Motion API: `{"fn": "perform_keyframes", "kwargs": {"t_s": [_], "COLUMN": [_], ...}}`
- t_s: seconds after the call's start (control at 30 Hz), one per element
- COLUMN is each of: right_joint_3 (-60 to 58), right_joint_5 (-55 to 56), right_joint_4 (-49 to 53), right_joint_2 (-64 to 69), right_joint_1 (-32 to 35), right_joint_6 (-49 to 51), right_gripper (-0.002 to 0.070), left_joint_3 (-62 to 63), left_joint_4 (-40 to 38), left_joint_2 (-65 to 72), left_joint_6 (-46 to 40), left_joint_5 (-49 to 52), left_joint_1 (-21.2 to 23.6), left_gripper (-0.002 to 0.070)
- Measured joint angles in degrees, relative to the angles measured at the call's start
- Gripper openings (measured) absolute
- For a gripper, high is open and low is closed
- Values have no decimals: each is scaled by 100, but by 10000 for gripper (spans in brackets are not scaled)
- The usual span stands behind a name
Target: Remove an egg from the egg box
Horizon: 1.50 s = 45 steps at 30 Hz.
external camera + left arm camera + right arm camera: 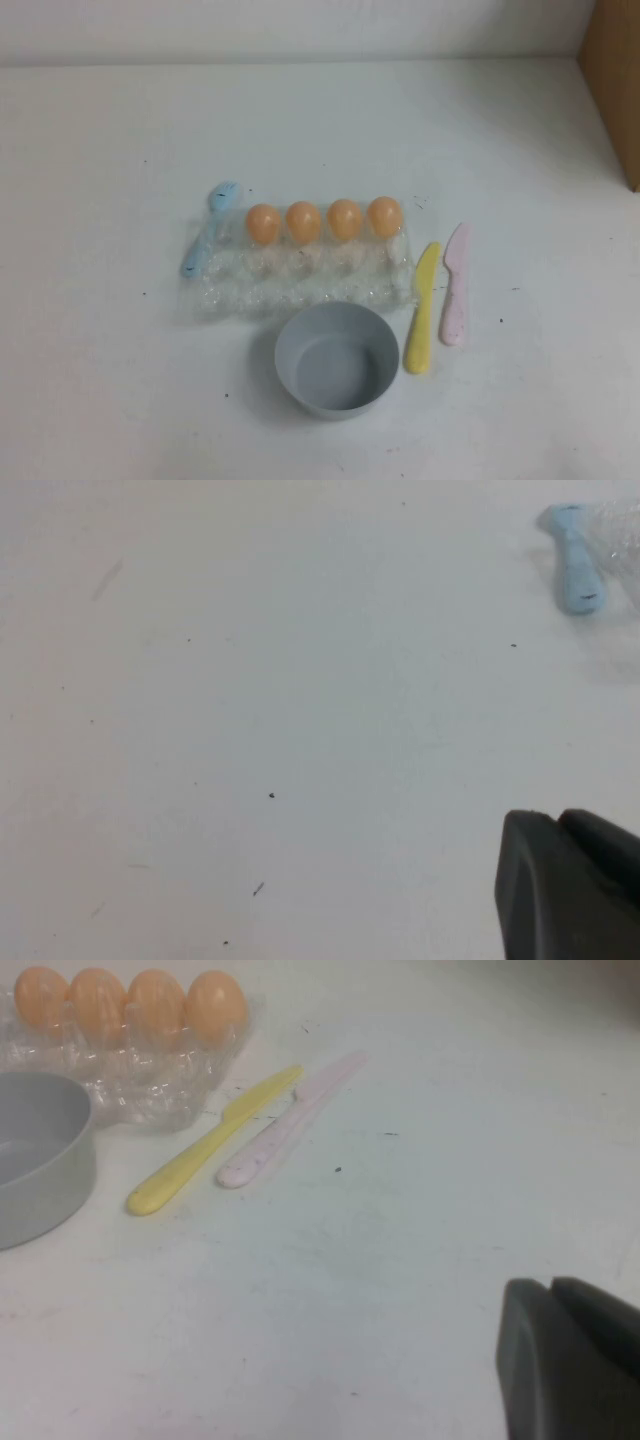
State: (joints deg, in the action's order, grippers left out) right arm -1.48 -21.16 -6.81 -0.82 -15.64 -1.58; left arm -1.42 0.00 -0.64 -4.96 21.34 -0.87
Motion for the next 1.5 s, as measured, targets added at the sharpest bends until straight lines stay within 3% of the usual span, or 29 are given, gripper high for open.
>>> {"fn": "perform_keyframes", "kwargs": {"t_s": [1.5], "right_joint_3": [0], "right_joint_5": [0], "right_joint_4": [0], "right_joint_2": [0], "right_joint_1": [0], "right_joint_6": [0], "right_gripper": [-17], "left_joint_3": [0], "left_joint_4": [-172], "left_joint_2": [0], "left_joint_6": [0], "left_joint_5": [0], "left_joint_1": [0], "left_gripper": [-5]}}
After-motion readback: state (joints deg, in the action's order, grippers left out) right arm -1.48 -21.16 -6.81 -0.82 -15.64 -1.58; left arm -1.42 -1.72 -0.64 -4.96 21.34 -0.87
